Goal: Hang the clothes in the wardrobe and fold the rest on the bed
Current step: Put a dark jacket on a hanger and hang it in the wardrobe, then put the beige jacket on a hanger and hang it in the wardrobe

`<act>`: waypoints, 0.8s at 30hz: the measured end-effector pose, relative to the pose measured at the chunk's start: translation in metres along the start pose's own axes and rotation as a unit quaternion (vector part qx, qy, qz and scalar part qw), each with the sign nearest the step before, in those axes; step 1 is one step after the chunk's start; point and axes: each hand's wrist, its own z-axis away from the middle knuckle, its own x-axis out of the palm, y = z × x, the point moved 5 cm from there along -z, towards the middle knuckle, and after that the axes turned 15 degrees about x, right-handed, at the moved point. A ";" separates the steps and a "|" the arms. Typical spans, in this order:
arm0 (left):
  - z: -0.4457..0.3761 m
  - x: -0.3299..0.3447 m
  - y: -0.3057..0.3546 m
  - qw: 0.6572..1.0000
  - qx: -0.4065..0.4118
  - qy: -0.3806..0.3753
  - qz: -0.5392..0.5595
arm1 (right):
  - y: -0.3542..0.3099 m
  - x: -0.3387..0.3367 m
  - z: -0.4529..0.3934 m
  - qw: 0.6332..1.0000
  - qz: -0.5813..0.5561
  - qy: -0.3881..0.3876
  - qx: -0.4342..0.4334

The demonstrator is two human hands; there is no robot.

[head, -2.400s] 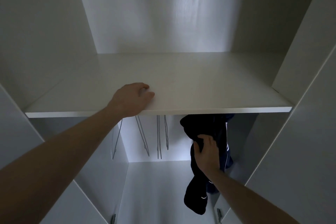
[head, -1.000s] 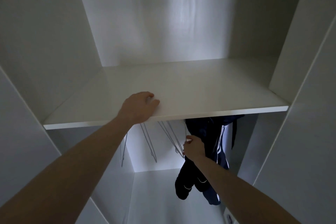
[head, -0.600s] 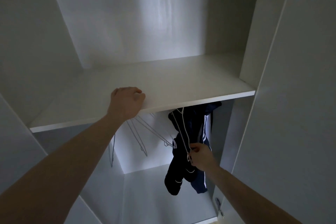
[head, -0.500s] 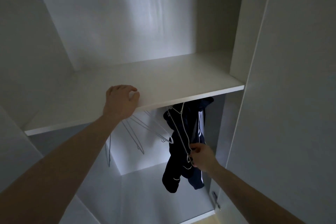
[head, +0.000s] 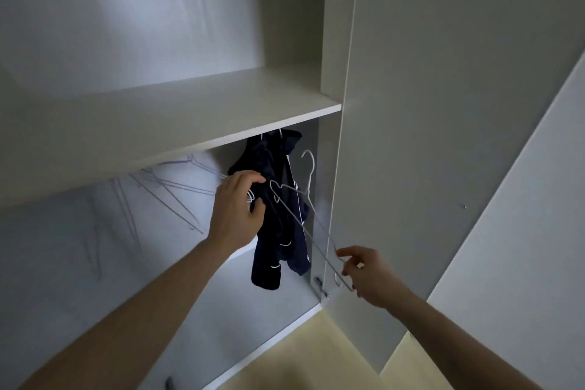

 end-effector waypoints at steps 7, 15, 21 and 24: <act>0.092 0.059 0.056 0.987 -0.055 -0.117 0.096 | 0.104 -0.053 0.101 0.997 0.040 0.050 0.048; 0.172 0.104 0.138 0.934 -0.096 -0.306 0.158 | 0.228 -0.131 0.245 0.985 0.021 0.108 0.130; 0.236 0.122 0.270 0.897 -0.137 -0.330 0.259 | 0.341 -0.173 0.363 0.966 0.044 0.168 0.193; 0.268 0.132 0.359 0.894 -0.139 -0.307 0.296 | 0.411 -0.188 0.428 0.956 0.056 0.182 0.224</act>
